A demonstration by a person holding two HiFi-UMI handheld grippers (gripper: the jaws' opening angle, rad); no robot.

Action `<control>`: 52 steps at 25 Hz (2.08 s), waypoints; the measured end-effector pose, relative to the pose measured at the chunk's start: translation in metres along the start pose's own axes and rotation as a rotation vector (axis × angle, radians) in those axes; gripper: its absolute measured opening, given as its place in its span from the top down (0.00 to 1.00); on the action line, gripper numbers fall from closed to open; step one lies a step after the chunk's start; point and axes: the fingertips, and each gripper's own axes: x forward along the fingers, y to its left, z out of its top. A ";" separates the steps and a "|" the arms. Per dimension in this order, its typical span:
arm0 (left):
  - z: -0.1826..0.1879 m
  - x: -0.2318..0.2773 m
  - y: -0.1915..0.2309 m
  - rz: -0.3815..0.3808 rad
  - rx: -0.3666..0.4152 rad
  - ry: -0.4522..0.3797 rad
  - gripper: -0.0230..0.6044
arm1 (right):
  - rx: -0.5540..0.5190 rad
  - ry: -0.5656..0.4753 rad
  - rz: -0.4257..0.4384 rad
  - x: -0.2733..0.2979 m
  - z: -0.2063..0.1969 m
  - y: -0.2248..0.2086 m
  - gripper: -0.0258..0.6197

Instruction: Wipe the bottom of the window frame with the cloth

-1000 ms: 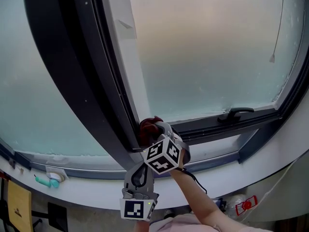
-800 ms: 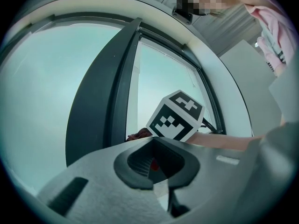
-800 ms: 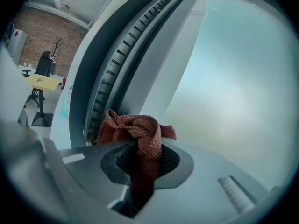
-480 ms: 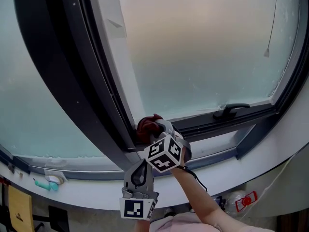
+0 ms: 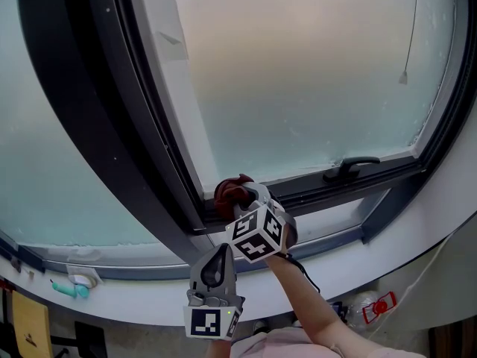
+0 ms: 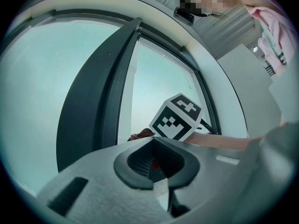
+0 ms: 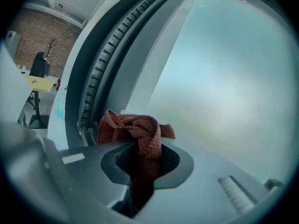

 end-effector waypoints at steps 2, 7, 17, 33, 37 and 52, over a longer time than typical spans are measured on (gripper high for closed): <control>0.001 0.000 0.000 0.000 0.001 -0.002 0.96 | 0.003 0.002 -0.003 -0.001 -0.001 -0.002 0.87; 0.005 0.001 -0.004 -0.007 -0.009 -0.013 0.96 | 0.008 0.006 -0.007 -0.002 -0.004 -0.006 0.87; 0.005 0.006 -0.016 -0.025 -0.011 -0.015 0.96 | 0.044 -0.012 -0.007 -0.008 -0.011 -0.018 0.87; 0.004 0.010 -0.029 -0.040 -0.012 -0.012 0.96 | 0.114 -0.040 -0.002 -0.015 -0.017 -0.029 0.87; 0.004 0.010 -0.031 -0.040 -0.014 -0.013 0.96 | 0.115 -0.034 0.009 -0.015 -0.019 -0.030 0.87; 0.002 0.013 -0.037 -0.046 -0.023 -0.007 0.96 | 0.122 -0.027 0.007 -0.019 -0.025 -0.040 0.87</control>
